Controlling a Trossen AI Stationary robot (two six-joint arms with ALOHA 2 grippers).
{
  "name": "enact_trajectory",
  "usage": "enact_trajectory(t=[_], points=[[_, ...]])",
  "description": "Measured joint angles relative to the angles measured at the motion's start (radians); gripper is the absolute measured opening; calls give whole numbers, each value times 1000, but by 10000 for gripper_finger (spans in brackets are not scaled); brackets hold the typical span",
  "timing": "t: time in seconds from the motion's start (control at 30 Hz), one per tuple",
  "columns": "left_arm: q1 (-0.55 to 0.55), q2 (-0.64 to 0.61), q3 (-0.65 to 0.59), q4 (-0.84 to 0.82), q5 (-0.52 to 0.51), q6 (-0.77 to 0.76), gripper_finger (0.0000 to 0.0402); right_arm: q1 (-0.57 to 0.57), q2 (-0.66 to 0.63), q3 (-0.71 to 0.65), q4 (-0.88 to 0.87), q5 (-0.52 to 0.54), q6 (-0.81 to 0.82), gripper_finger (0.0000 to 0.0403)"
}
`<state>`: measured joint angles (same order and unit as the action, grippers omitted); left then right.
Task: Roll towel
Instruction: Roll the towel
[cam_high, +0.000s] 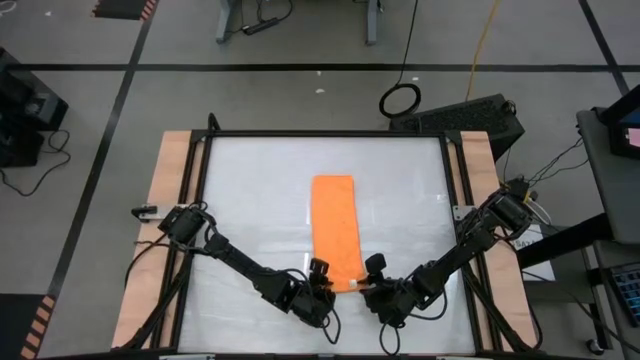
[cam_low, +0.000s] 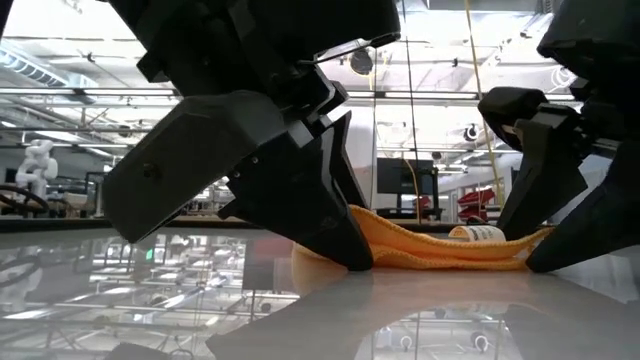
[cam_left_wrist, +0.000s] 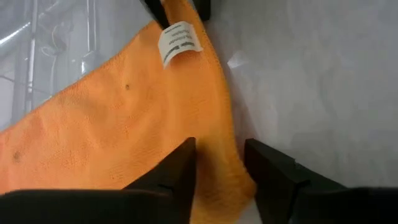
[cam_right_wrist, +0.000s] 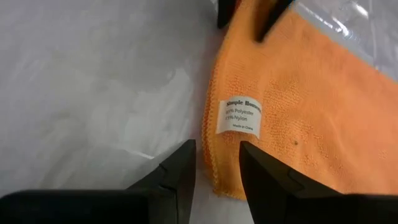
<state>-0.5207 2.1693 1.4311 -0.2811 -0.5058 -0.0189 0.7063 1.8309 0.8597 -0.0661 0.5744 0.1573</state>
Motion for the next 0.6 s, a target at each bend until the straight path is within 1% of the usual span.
enact_trajectory(t=[0.07,0.13,0.23,0.3,0.33,0.6], points=[[-5,1,0,6,-2,0,106,-11,0,0,-5,-9,32,106],[-11,2,0,8,-2,0,71,-22,-1,1,-10,-26,60,88],[-24,3,0,8,-1,-3,17,-41,-2,1,-11,-85,92,43],[-32,3,0,14,-1,-21,10,-52,-3,2,-11,-124,120,13],[-33,3,0,15,-1,-32,10,-56,-4,2,-10,-143,135,8],[-35,3,0,15,21,-184,4,-97,-40,1,-18,-328,313,3]])
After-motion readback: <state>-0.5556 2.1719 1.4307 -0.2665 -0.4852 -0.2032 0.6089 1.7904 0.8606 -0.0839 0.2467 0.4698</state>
